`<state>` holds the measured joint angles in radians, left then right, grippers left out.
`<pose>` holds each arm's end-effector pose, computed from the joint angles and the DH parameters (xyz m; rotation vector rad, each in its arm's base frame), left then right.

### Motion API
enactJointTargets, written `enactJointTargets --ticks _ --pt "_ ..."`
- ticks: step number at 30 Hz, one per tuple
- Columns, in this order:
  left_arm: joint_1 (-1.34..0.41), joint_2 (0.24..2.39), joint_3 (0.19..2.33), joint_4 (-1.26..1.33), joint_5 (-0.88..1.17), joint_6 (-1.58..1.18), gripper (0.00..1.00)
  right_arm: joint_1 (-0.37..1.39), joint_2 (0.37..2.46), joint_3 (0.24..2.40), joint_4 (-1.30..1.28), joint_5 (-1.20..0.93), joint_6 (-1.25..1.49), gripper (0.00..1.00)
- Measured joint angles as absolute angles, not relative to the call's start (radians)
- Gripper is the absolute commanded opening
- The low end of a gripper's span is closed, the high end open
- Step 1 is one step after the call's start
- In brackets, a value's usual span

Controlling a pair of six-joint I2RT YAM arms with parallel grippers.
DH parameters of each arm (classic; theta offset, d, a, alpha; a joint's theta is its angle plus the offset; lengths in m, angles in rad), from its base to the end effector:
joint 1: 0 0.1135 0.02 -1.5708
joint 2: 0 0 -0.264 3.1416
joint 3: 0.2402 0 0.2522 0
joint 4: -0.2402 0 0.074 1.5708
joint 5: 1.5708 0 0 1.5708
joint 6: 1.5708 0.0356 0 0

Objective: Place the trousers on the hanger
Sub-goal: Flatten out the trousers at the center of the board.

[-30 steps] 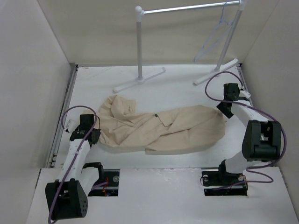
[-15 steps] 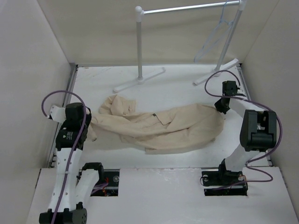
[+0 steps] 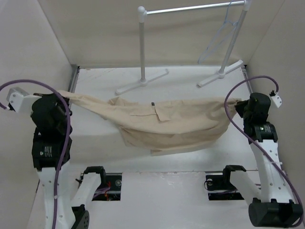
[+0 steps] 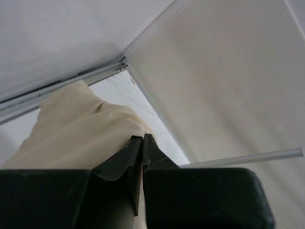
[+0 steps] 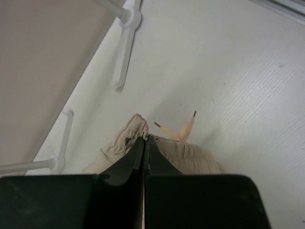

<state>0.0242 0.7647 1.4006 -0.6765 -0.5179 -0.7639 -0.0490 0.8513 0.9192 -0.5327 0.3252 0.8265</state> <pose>0.0953 0.0199 0.4858 -0.9645 1.2870 -0.1560 0.1819 -0.0203 0.3403 1.0328 1.7282 0.1645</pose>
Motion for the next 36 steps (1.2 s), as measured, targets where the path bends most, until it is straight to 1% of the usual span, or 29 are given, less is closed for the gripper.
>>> enactJointTargets --ticks 2,5,7,8,10,11,12,13,14,15,16,17,19,21,22,24,25,26,28,29,30,31,32,33,34,35,36 --pt "0.033 0.834 1.411 -0.621 -0.527 -0.738 0.00 -0.067 0.885 0.947 -0.538 0.325 0.826 0.00" --pt "0.035 1.055 1.477 -0.498 -0.531 -0.701 0.00 -0.086 1.052 1.037 -0.517 0.321 0.827 0.00" --pt "0.034 1.253 1.562 -0.411 -0.525 -0.675 0.06 -0.091 1.191 1.105 -0.487 0.318 0.830 0.00" --pt "0.033 1.366 1.629 -0.376 -0.519 -0.660 0.11 -0.091 1.259 1.140 -0.473 0.315 0.832 0.00" --pt "0.029 1.615 1.786 -0.317 -0.484 -0.622 0.41 -0.091 1.364 1.193 -0.450 0.315 0.835 0.00" --pt "0.025 1.730 1.862 -0.305 -0.459 -0.603 0.53 -0.091 1.401 1.209 -0.441 0.314 0.836 0.00" --pt "0.018 1.814 1.913 -0.302 -0.435 -0.586 0.61 -0.091 1.435 1.222 -0.433 0.315 0.836 0.00" --pt "0.009 1.886 1.943 -0.307 -0.410 -0.576 0.64 -0.091 1.463 1.229 -0.428 0.315 0.837 0.01" --pt "-0.004 1.925 1.940 -0.324 -0.390 -0.566 0.66 -0.091 1.483 1.230 -0.423 0.315 0.838 0.02" --pt "-0.018 1.937 1.900 -0.340 -0.374 -0.557 0.66 -0.090 1.499 1.230 -0.422 0.315 0.839 0.05" --pt "-0.033 1.919 1.826 -0.349 -0.366 -0.554 0.66 -0.090 1.512 1.229 -0.422 0.315 0.842 0.12" --pt "-0.047 1.879 1.737 -0.348 -0.364 -0.554 0.66 -0.089 1.520 1.228 -0.422 0.315 0.843 0.22" --pt "-0.081 1.722 1.492 -0.359 -0.361 -0.575 0.63 -0.085 1.526 1.228 -0.420 0.317 0.847 0.47" --pt "-0.101 1.502 1.250 -0.368 -0.362 -0.628 0.58 -0.080 1.526 1.229 -0.418 0.319 0.842 0.63" --pt "-0.103 1.374 1.139 -0.381 -0.363 -0.663 0.56 -0.077 1.524 1.229 -0.419 0.320 0.838 0.68" --pt "-0.092 1.159 0.987 -0.407 -0.365 -0.730 0.54 -0.063 1.514 1.229 -0.423 0.323 0.824 0.73" --pt "-0.084 1.078 0.929 -0.414 -0.362 -0.764 0.53 -0.052 1.499 1.225 -0.427 0.323 0.816 0.73" --pt "-0.074 1.016 0.881 -0.416 -0.356 -0.795 0.54 -0.039 1.477 1.213 -0.424 0.324 0.809 0.68" --pt "-0.057 0.978 0.798 -0.402 -0.330 -0.845 0.54 0.003 1.396 1.158 -0.420 0.327 0.795 0.42" --pt "-0.051 0.988 0.760 -0.388 -0.310 -0.865 0.54 0.028 1.347 1.121 -0.419 0.326 0.787 0.25" --pt "-0.041 1.008 0.718 -0.372 -0.287 -0.886 0.55 0.056 1.296 1.081 -0.419 0.322 0.785 0.12" --pt "-0.032 1.045 0.680 -0.353 -0.262 -0.907 0.54 0.082 1.246 1.040 -0.419 0.314 0.781 0.09" --pt "-0.021 1.090 0.649 -0.336 -0.239 -0.924 0.54 0.104 1.206 1.005 -0.422 0.303 0.777 0.08" --pt "-0.009 1.132 0.626 -0.318 -0.220 -0.940 0.54 0.125 1.170 0.966 -0.425 0.289 0.775 0.10" --pt "0.001 1.168 0.613 -0.304 -0.203 -0.952 0.54 0.139 1.140 0.927 -0.429 0.276 0.775 0.14" --pt "0.010 1.205 0.608 -0.286 -0.189 -0.964 0.54 0.147 1.118 0.892 -0.434 0.265 0.775 0.22" --pt "0.017 1.238 0.608 -0.258 -0.179 -0.973 0.54 0.153 1.097 0.850 -0.443 0.254 0.775 0.34"
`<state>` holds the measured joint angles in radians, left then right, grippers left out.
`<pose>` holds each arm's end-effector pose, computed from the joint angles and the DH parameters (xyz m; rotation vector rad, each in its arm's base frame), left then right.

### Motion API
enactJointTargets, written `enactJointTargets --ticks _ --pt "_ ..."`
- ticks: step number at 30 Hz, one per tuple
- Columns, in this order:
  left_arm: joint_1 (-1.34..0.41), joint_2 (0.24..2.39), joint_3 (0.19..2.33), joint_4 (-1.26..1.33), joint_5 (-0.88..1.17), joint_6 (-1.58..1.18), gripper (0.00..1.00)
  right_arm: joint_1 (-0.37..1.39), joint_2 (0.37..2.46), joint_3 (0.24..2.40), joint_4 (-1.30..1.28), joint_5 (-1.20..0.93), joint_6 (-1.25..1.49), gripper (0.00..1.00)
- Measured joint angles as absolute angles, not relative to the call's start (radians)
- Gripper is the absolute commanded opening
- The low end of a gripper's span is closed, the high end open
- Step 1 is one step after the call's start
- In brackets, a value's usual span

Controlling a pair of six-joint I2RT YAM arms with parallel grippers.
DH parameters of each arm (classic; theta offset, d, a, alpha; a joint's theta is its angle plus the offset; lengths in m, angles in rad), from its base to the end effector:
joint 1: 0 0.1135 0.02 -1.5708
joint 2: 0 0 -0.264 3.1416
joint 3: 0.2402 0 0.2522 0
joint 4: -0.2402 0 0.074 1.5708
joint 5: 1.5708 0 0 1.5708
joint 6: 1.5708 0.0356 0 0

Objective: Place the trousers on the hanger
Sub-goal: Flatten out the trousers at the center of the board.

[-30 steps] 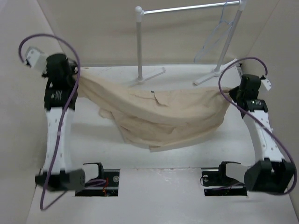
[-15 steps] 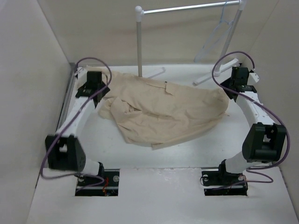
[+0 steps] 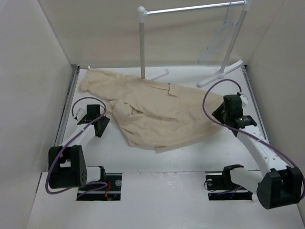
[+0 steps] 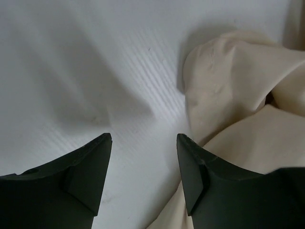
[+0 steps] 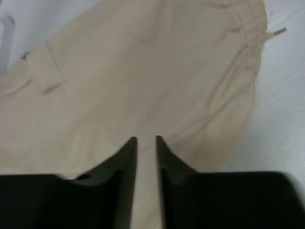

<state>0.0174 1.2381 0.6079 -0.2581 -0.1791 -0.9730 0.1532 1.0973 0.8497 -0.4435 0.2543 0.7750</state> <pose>0.2357 0.0104 0.1825 -1.2326 2.1178 -0.2047 0.2340 0.0271 0.2775 0.8137 2.0917 0.2158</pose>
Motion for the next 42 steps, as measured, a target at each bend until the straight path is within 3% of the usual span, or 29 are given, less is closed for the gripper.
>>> enactJointTargets --ticks 2,7,8,10,11,13,16,20,24,28,35,42 --pt "0.028 1.298 0.609 -0.184 -0.167 -0.988 0.54 0.160 1.065 0.776 -0.462 0.243 0.781 0.55" --pt "0.035 1.433 0.651 -0.021 -0.153 -1.016 0.53 0.165 1.020 0.641 -0.501 0.209 0.807 0.64" --pt "0.035 1.463 0.671 0.012 -0.151 -1.022 0.46 0.166 1.022 0.628 -0.506 0.203 0.812 0.64" --pt "0.035 1.529 0.704 0.068 -0.147 -1.039 0.19 0.170 1.039 0.618 -0.510 0.194 0.822 0.64" --pt "0.035 1.556 0.714 0.088 -0.145 -1.049 0.11 0.173 1.054 0.618 -0.508 0.191 0.827 0.63" --pt "0.035 1.586 0.728 0.105 -0.138 -1.064 0.04 0.185 1.097 0.618 -0.500 0.182 0.833 0.51" --pt "0.038 1.552 0.728 0.062 -0.135 -1.070 0.00 0.192 1.159 0.618 -0.477 0.170 0.839 0.25" --pt "0.084 1.324 0.731 -0.086 -0.144 -1.059 0.00 0.176 1.209 0.630 -0.442 0.156 0.845 0.09" --pt "0.189 1.040 0.822 -0.267 -0.187 -1.020 0.00 0.143 1.208 0.659 -0.433 0.152 0.846 0.07" --pt "0.274 0.903 0.978 -0.416 -0.226 -0.966 0.00 0.137 1.172 0.681 -0.434 0.149 0.846 0.04" --pt "0.299 0.960 1.258 -0.628 -0.358 -0.818 0.02 0.082 1.059 0.687 -0.458 0.122 0.843 0.04" --pt "0.326 1.117 1.253 -0.678 -0.448 -0.707 0.01 0.059 1.034 0.688 -0.472 0.111 0.842 0.05"
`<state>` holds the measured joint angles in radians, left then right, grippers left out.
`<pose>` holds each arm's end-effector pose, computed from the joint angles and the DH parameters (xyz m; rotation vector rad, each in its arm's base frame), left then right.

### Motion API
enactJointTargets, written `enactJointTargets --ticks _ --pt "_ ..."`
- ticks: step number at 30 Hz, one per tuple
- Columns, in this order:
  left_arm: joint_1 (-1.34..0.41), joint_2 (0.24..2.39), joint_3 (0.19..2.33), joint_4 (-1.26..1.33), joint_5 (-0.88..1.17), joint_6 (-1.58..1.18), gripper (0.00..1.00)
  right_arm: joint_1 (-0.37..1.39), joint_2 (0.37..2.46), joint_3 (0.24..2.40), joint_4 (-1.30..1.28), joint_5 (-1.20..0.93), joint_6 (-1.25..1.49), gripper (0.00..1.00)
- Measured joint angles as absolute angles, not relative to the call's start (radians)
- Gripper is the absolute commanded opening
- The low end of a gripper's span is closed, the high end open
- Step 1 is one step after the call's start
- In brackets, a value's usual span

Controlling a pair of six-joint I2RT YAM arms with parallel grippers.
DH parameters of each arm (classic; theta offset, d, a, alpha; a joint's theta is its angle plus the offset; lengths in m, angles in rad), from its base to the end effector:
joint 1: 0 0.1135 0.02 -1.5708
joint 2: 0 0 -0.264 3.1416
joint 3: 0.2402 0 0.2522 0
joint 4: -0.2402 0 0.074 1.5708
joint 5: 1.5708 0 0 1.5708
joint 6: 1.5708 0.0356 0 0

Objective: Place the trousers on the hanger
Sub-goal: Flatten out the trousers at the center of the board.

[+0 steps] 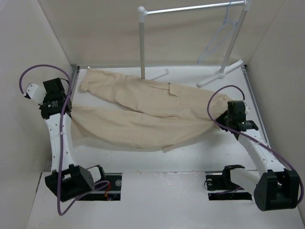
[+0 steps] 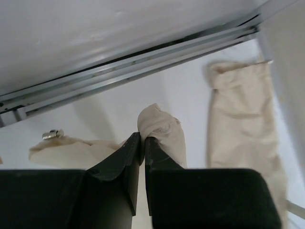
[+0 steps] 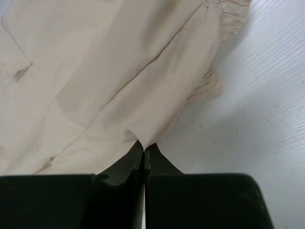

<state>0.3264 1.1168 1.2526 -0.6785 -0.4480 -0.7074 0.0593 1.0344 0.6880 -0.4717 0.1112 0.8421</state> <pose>0.2126 0.0882 0.3886 -1.2403 1.6492 0.2390 0.2105 0.0085 0.2339 0.9652 2.2002 0.2931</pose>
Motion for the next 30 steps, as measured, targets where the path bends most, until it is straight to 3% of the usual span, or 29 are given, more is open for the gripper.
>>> enactJointTargets --ticks 6,8,11,14,15,18,20,23,26,30 --pt "0.338 1.384 1.269 -0.642 -0.490 -0.682 0.04 0.060 1.078 0.706 -0.480 0.114 0.838 0.13" --pt "0.337 1.497 1.297 -0.624 -0.500 -0.677 0.21 0.058 1.141 0.727 -0.474 0.115 0.834 0.23" --pt "0.319 1.613 1.330 -0.603 -0.501 -0.671 0.46 0.059 1.266 0.797 -0.458 0.111 0.821 0.47" --pt "0.250 1.594 1.328 -0.587 -0.509 -0.669 0.57 0.068 1.322 0.858 -0.435 0.104 0.808 0.69" --pt "0.209 1.559 1.318 -0.567 -0.511 -0.669 0.57 0.074 1.316 0.866 -0.430 0.104 0.809 0.71" --pt "0.019 1.376 1.221 -0.506 -0.523 -0.673 0.54 0.084 1.240 0.860 -0.426 0.109 0.808 0.68" --pt "-0.166 1.234 1.134 -0.485 -0.523 -0.692 0.52 0.086 1.138 0.819 -0.424 0.125 0.817 0.60" --pt "-0.430 1.111 1.005 -0.487 -0.509 -0.760 0.52 0.067 0.957 0.716 -0.448 0.154 0.832 0.41" --pt "-0.589 1.103 0.895 -0.521 -0.487 -0.843 0.52 0.021 0.864 0.630 -0.487 0.174 0.842 0.30" --pt "-0.722 1.165 0.807 -0.558 -0.442 -0.916 0.52 -0.021 0.861 0.562 -0.530 0.187 0.847 0.29"
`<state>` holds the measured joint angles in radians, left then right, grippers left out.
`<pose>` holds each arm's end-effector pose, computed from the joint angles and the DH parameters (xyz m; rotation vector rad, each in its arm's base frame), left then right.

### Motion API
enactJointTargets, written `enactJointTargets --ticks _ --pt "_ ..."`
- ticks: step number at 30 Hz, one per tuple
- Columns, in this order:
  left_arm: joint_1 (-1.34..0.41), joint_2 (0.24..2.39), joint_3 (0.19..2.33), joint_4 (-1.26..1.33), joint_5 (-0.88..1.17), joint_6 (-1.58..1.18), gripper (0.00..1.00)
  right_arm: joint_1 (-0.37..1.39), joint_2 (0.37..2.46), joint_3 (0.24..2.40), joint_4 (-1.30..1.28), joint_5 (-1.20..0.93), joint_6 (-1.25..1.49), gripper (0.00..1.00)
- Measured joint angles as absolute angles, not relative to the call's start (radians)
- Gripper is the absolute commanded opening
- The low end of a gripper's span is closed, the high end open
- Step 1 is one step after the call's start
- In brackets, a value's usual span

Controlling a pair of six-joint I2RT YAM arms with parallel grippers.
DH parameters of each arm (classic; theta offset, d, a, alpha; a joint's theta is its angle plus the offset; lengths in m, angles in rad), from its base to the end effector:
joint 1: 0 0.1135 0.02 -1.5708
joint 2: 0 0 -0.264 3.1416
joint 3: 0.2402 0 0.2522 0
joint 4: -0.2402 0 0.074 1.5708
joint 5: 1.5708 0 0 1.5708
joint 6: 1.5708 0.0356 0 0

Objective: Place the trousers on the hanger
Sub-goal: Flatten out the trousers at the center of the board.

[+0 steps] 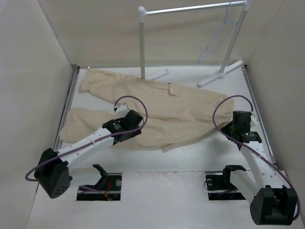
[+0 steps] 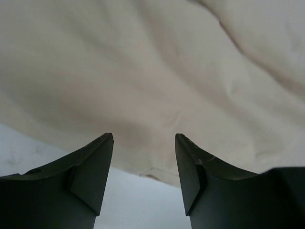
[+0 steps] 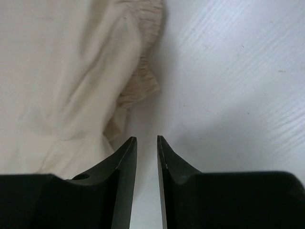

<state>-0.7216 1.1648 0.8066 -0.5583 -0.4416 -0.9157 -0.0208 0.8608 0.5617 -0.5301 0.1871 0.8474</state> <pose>0.1833 -0.1410 0.2421 -0.4102 2.3468 -0.2244 0.1731 -0.0102 0.2185 1.0825 2.1282 0.1676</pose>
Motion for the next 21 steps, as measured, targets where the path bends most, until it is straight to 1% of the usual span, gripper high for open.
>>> enactJointTargets --ticks 2,4,6,7,8,10,12,16,18,19,21 --pt "-0.779 1.181 0.797 -0.560 -0.421 -0.936 0.52 -0.032 0.871 0.546 -0.540 0.188 0.851 0.29" --pt "-0.831 1.192 0.793 -0.546 -0.405 -0.951 0.54 -0.048 0.907 0.542 -0.534 0.187 0.854 0.33" --pt "-0.867 1.208 0.784 -0.512 -0.380 -0.958 0.54 -0.061 0.981 0.542 -0.505 0.184 0.853 0.40" --pt "-0.875 1.219 0.774 -0.492 -0.369 -0.962 0.54 -0.065 1.021 0.542 -0.488 0.178 0.852 0.47" --pt "-0.878 1.230 0.763 -0.473 -0.362 -0.964 0.54 -0.066 1.063 0.544 -0.471 0.172 0.849 0.51" --pt "-0.875 1.256 0.733 -0.439 -0.348 -0.968 0.54 -0.066 1.139 0.556 -0.448 0.164 0.841 0.54" --pt "-0.868 1.279 0.707 -0.413 -0.338 -0.971 0.54 -0.066 1.207 0.582 -0.424 0.159 0.837 0.55" --pt "-0.844 1.301 0.673 -0.371 -0.331 -0.972 0.54 -0.067 1.324 0.641 -0.363 0.157 0.834 0.54" --pt "-0.826 1.301 0.661 -0.349 -0.332 -0.972 0.54 -0.067 1.371 0.665 -0.331 0.157 0.832 0.51" --pt "-0.817 1.302 0.656 -0.340 -0.333 -0.972 0.53 -0.067 1.390 0.676 -0.321 0.157 0.830 0.46" --pt "-0.799 1.302 0.645 -0.321 -0.339 -0.972 0.49 -0.067 1.434 0.707 -0.297 0.157 0.826 0.30"
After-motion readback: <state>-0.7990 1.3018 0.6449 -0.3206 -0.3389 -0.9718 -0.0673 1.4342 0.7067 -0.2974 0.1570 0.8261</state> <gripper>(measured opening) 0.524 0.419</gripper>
